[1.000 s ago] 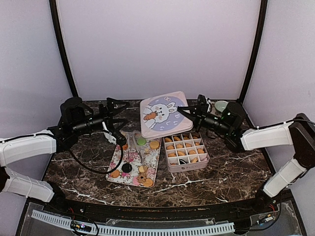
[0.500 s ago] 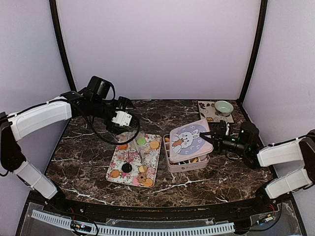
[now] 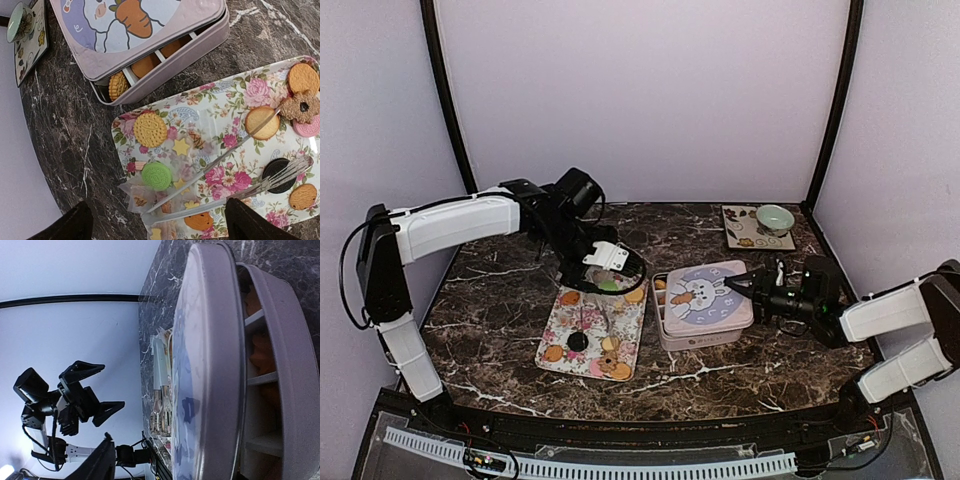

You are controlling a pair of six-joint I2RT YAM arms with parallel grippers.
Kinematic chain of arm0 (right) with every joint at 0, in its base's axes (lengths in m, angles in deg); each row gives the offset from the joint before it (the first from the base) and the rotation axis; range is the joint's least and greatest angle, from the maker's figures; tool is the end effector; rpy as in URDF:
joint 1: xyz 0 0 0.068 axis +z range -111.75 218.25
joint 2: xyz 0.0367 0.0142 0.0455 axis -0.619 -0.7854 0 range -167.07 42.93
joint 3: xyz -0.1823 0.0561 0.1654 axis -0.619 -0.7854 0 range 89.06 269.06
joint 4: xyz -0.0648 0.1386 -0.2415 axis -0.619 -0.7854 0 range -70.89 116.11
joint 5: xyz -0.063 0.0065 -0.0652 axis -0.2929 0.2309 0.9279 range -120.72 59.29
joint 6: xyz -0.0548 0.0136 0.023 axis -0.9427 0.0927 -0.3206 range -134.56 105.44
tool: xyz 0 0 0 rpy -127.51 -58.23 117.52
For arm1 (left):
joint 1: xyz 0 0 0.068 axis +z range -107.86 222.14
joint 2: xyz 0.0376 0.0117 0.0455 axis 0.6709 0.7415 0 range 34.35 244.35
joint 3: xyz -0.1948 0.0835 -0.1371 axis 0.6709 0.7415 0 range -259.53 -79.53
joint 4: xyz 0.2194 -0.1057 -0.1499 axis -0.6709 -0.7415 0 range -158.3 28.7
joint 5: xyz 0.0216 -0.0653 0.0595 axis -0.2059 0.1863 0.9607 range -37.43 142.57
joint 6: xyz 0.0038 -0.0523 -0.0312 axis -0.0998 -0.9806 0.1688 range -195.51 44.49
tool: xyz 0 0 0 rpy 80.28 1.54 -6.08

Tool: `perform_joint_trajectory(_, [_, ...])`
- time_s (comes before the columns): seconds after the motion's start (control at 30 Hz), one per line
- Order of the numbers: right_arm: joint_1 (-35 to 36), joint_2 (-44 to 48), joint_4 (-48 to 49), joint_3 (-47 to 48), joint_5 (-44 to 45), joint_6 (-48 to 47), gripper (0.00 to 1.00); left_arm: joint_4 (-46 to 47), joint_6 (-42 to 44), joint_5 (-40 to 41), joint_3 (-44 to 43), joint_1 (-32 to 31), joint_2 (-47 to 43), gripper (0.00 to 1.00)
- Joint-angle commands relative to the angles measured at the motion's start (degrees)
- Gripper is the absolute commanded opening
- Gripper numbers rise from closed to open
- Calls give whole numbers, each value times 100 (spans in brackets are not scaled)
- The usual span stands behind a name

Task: Pack the cookies
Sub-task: Place the box lid on the packing box.

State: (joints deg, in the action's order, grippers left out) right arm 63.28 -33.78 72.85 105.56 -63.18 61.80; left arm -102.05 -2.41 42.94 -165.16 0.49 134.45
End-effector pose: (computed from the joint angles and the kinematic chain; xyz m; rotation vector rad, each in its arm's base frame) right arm 0.2253 0.1322 0.1184 0.4747 2.1015 1.6686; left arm 0.2997 -0.2767 0.2453 2.1528 1.2994 0.0095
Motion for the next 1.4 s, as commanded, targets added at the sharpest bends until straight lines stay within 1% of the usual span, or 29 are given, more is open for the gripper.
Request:
perform_joint_trajectory(0.0, [-60, 408, -1291, 208, 219, -954, 62, -672, -569, 32, -707, -125, 429, 93])
perform_joint_trajectory(0.1, [-69, 894, -3177, 806, 640, -1907, 70, -691, -639, 55, -923, -199, 655, 92])
perform_joint_trajectory(0.17, [-78, 1153, -4180, 1193, 987, -2346, 75, -661, -660, 47, -962, -248, 747, 91])
perform_joint_trajectory(0.27, [-80, 1250, -5239, 1676, 1210, -2816, 81, -585, -735, 19, -957, -326, 833, 91])
perform_joint_trajectory(0.37, [-80, 1042, -5726, 1815, 1223, -3105, 83, -521, -814, 1, -950, -376, 899, 90])
perform_joint_trajectory(0.5, [-54, 689, -6131, 1836, 1401, -3410, 90, -482, -921, 14, -943, -413, 959, 89])
perform_joint_trajectory(0.83, [175, 573, -6567, 2473, 1817, -3758, 90, -231, -1039, -47, -851, -441, 1000, 87])
perform_joint_trajectory(1.23, [528, 18, -6402, 3038, 1935, -3632, 90, 163, -1407, -140, -697, -519, 1174, 85])
perform_joint_trajectory(1.37, [530, 93, -6652, 3320, 2017, -3713, 90, 276, -1505, -181, -705, -538, 1223, 85])
